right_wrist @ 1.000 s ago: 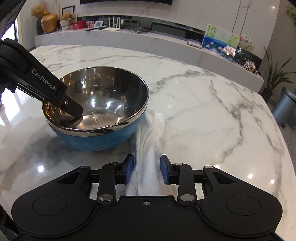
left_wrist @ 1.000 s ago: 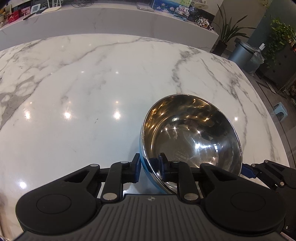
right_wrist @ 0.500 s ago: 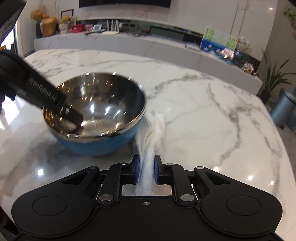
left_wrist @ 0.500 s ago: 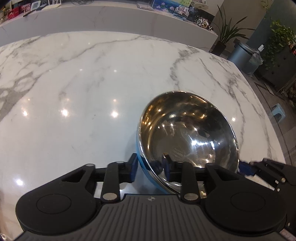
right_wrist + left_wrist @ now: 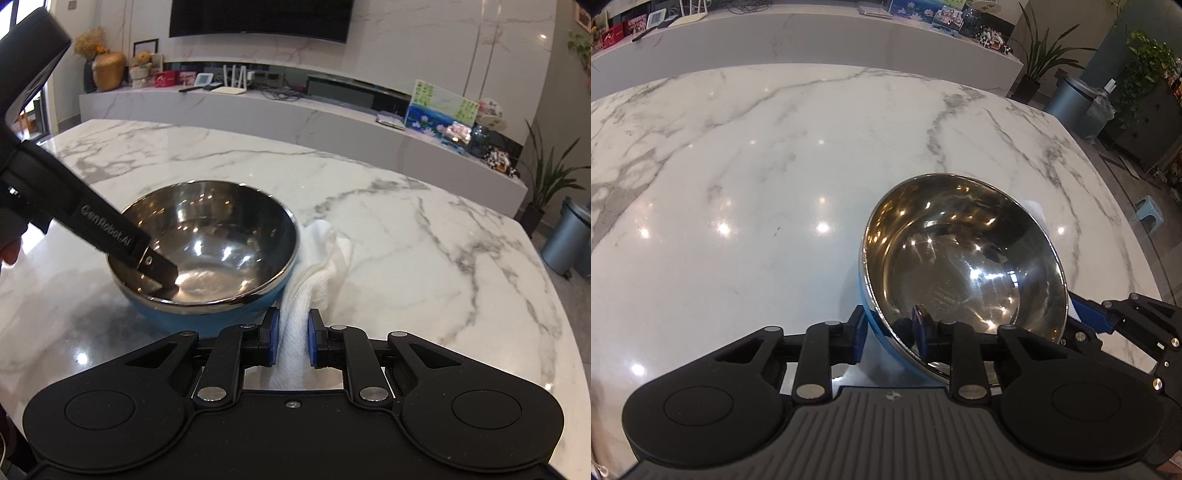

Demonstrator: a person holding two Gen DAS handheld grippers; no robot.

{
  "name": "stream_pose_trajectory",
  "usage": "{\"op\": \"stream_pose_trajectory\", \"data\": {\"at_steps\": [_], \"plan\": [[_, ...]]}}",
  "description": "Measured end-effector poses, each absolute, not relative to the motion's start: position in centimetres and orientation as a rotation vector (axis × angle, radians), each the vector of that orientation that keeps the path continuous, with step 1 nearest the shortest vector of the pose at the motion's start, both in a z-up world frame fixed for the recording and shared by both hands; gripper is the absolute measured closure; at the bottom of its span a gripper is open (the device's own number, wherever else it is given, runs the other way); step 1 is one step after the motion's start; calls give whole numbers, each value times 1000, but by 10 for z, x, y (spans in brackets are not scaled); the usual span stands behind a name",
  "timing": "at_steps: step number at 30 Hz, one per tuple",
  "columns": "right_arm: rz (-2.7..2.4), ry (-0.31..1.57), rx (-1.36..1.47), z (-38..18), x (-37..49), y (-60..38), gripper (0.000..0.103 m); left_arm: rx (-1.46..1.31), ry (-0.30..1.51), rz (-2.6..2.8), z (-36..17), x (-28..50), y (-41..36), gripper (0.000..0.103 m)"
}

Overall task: Clean bowl
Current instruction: 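Hold the bowl with the left tool while the right tool presses the cloth along the outer wall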

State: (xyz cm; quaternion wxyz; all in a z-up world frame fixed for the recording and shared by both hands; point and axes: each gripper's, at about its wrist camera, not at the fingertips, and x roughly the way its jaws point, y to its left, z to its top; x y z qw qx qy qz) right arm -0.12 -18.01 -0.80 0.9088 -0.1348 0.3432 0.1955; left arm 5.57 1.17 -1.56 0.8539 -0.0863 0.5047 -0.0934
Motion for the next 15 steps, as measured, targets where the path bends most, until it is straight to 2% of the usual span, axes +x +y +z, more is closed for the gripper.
{"op": "stream_pose_trajectory", "data": {"at_steps": [15], "plan": [[422,772,-305,-21,-2,-175,90,-165,1039,-186,-16,60,12,82]]}}
